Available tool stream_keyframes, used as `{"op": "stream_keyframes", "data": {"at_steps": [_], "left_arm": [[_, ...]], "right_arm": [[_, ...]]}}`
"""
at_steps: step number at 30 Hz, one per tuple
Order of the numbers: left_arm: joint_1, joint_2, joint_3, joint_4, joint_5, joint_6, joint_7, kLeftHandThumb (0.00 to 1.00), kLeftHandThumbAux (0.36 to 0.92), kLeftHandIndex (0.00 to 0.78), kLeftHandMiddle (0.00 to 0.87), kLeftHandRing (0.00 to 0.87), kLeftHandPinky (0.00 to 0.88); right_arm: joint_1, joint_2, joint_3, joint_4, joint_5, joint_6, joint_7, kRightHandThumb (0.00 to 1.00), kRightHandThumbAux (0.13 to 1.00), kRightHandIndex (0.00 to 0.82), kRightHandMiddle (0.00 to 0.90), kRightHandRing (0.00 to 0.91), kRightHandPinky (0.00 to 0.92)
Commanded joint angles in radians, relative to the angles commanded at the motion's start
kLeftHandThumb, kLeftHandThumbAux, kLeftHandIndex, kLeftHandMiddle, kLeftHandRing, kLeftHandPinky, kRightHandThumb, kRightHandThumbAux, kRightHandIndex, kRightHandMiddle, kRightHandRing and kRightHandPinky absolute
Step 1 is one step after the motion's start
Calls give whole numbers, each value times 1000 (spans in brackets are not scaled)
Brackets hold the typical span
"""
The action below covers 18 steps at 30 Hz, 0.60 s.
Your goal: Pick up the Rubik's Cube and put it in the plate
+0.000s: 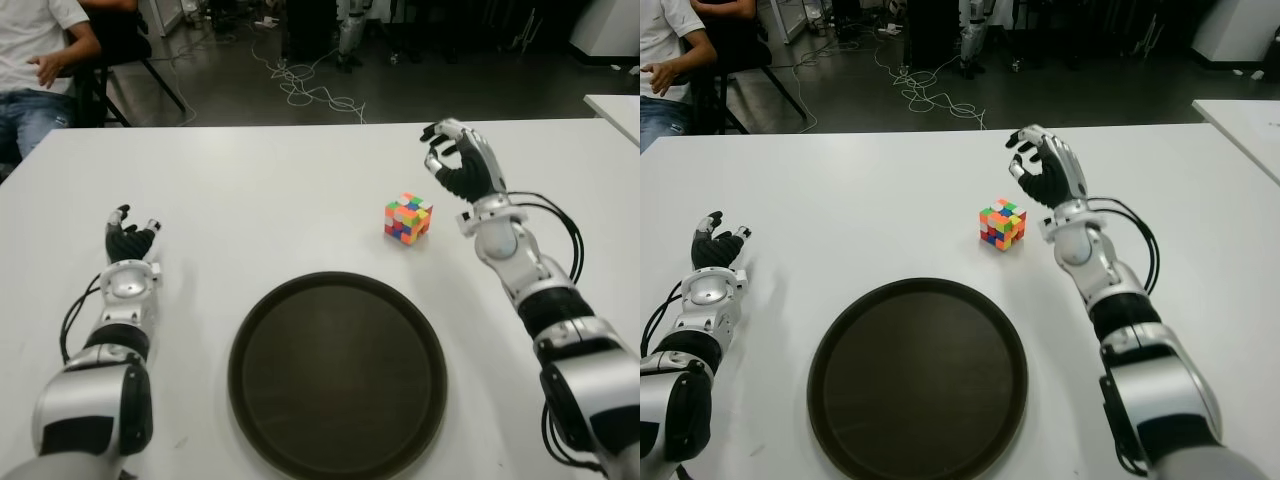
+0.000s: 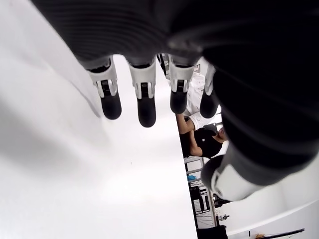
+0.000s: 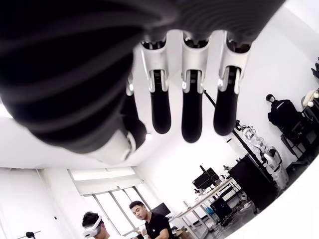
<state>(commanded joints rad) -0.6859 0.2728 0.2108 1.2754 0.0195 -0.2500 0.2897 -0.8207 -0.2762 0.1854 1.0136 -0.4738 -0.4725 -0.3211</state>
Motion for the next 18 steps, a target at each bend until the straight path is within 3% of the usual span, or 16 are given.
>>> {"op": "stream_keyframes", "data": {"at_steps": [11,12,14,18], "left_arm": [[-1,-1,-2,1,1,4,2,100,737,64,97,114,123],[-1,-1,-1,1,0,4,1,105,736,62,101,116,120],[-1,-2,0,1,-2,4,-1,110,736,60,105,116,115],[0,-2,-1,1,0,2,0,110,737,58,104,113,113]], "right_arm": [[-69,7,42,71,-13,56,15,661,744,394,242,260,304],[-72,8,45,75,-13,61,20,467,760,299,231,244,278],[-81,9,52,83,-14,73,28,278,779,213,218,225,251],[-105,13,72,100,-21,107,60,100,791,132,183,178,182]]}}
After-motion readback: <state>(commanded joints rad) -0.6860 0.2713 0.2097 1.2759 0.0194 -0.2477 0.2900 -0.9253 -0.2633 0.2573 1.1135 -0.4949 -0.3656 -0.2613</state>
